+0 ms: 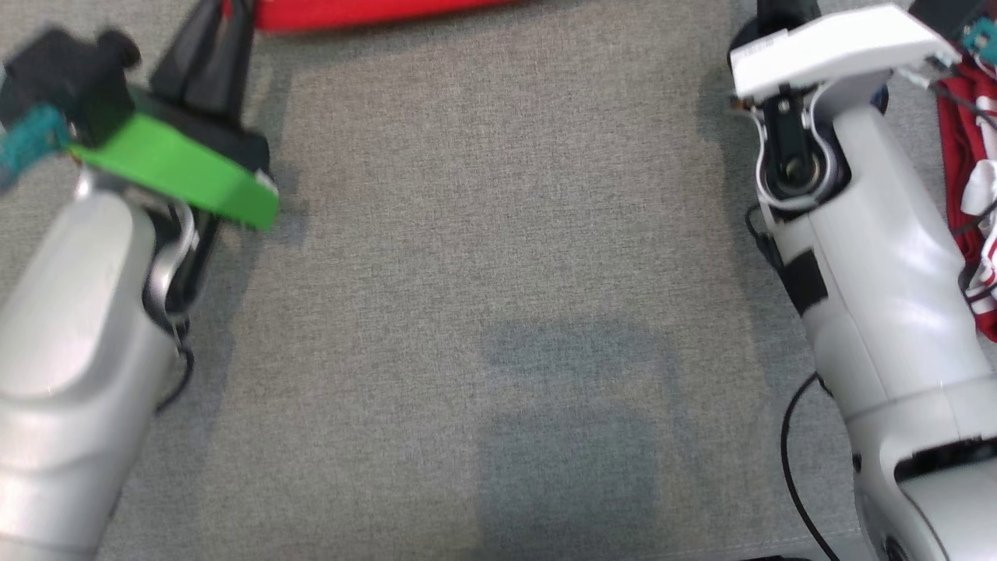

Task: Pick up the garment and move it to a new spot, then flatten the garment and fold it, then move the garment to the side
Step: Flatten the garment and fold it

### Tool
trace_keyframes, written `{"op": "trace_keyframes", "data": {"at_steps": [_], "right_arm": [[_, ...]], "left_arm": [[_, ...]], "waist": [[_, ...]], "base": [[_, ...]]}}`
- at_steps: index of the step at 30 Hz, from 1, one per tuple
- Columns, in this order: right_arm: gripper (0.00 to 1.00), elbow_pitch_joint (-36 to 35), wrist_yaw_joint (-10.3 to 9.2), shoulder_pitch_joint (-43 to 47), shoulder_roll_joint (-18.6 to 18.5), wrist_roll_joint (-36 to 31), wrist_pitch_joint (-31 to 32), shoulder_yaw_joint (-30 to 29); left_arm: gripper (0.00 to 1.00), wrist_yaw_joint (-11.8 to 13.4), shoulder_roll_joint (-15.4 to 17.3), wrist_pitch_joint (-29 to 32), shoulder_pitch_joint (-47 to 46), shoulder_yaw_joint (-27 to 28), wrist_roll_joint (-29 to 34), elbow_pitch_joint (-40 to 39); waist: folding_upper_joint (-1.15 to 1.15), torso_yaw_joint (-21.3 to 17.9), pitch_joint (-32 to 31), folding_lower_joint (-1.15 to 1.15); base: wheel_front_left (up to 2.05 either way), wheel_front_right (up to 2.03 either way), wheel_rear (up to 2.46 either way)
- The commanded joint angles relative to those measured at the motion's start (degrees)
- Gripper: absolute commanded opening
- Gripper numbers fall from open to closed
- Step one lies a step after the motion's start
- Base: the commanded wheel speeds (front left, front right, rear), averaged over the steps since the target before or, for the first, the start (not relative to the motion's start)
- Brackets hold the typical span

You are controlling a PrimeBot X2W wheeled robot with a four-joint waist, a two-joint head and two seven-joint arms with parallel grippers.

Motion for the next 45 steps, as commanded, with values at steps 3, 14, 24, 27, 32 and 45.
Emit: {"op": "trace_keyframes", "data": {"at_steps": [3, 14, 24, 27, 32, 45], "right_arm": [[0.0, -5.74, -0.28, 16.07, -2.52, 3.38, -0.03, -1.31], [0.0, -31.37, -0.33, 52.72, -6.03, 6.6, 3.0, -7.6], [0.0, -50.51, -0.18, 57.94, -0.24, 2.61, 12.43, -13.72], [0.0, -45.1, -0.16, 46.74, 0.07, 1.59, 14.53, -11.38], [0.0, -26.65, -0.15, 26.38, -0.04, -3.06, 13.76, -9.86], [0.0, 8.6, -0.12, -0.12, -0.06, -15.92, 10.89, -6.41]], "left_arm": [[0.0, -0.12, 0.96, -0.26, 14.52, 2.9, 1.74, -7.7], [0.0, 5.87, -0.63, -0.28, 51.96, 6.4, 1.15, -22.97], [0.0, 15.15, -3.94, 1.81, 63.96, 10.29, -1.87, -39.75], [0.0, 16.17, -5.08, 3.82, 57.72, 11.72, -2.49, -38.05], [0.0, 17.99, -9.27, 4.92, 45.27, 12.41, -2.2, -30.81], [0.0, 18.77, -16.53, 6.15, 31.52, 8.87, -1.51, -14.38]], "waist": [[0.68, 0.09, -9.46, 0.0], [0.68, -0.16, -20.88, 0.0], [0.68, 1.04, -17.59, 0.0], [0.68, 2.45, -13.33, 0.0], [0.68, 7.27, -7.11, 0.0], [0.68, 16.67, -6.1, 0.0]], "base": [[0.0, 0.0, 0.0], [0.0, 0.0, 0.0], [0.0, 0.0, 0.0], [0.0, 0.0, 0.0], [0.0, 0.0, 0.0], [0.0, 0.0, 0.0]]}}
